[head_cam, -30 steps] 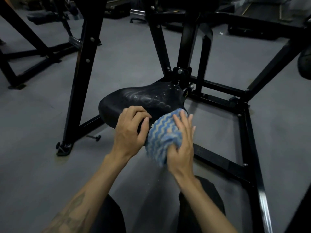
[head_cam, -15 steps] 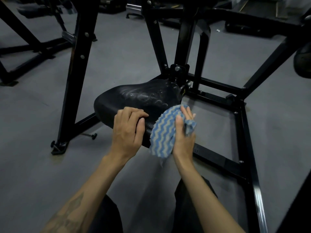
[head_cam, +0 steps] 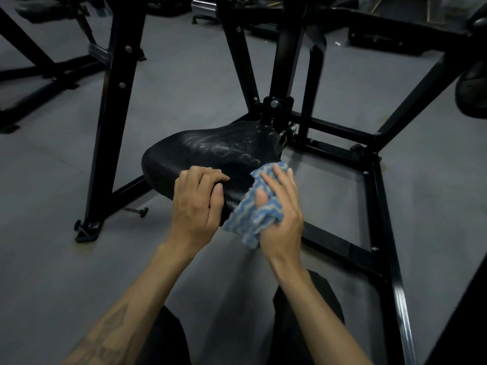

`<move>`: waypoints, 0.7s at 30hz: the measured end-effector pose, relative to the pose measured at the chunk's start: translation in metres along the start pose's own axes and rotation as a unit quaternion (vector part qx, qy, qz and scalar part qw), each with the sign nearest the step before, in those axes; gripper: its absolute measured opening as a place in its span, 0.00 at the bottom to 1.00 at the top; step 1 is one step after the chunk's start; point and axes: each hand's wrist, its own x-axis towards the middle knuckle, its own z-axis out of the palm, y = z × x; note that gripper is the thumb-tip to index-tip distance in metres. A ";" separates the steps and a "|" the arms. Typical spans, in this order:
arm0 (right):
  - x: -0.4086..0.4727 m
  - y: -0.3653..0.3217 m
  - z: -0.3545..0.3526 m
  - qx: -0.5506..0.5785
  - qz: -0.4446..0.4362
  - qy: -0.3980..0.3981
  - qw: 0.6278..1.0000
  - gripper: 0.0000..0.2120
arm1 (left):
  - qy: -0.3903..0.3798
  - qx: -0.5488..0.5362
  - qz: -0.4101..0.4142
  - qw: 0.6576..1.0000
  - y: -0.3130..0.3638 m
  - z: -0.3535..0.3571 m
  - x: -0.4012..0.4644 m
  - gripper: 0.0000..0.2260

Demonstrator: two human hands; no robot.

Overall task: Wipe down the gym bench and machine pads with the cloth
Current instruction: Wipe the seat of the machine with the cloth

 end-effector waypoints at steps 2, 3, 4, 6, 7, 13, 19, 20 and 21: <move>-0.001 0.001 0.010 0.068 0.047 0.068 0.994 0.21 | 0.000 0.005 -0.001 1.000 0.000 0.000 0.000 0.13; -0.007 -0.003 0.017 0.099 0.069 0.099 0.988 0.19 | 0.001 0.009 0.000 1.000 0.001 -0.001 0.000 0.13; -0.014 -0.008 0.024 0.126 0.086 0.122 0.981 0.17 | 0.002 0.011 0.000 1.000 0.001 0.000 0.000 0.13; -0.032 -0.017 0.031 0.158 0.097 0.133 0.974 0.18 | 0.007 0.010 0.001 1.000 0.001 0.001 0.000 0.13; -0.036 -0.020 0.030 0.159 0.089 0.124 0.975 0.19 | 0.011 0.008 0.002 1.000 0.001 0.001 0.000 0.13; 0.028 -0.004 0.006 0.193 0.190 0.106 0.957 0.12 | 0.018 0.003 0.002 1.000 0.001 0.001 0.000 0.14; -0.030 -0.018 0.019 0.190 0.109 0.117 0.969 0.21 | 0.018 0.001 0.011 1.000 0.001 0.001 -0.001 0.14; -0.022 -0.015 0.018 0.184 0.106 0.117 0.970 0.20 | 0.015 -0.008 0.012 1.000 0.000 0.000 -0.002 0.14; -0.006 -0.010 0.014 0.181 0.122 0.118 0.969 0.17 | 0.012 -0.018 0.012 1.000 -0.001 -0.001 -0.001 0.13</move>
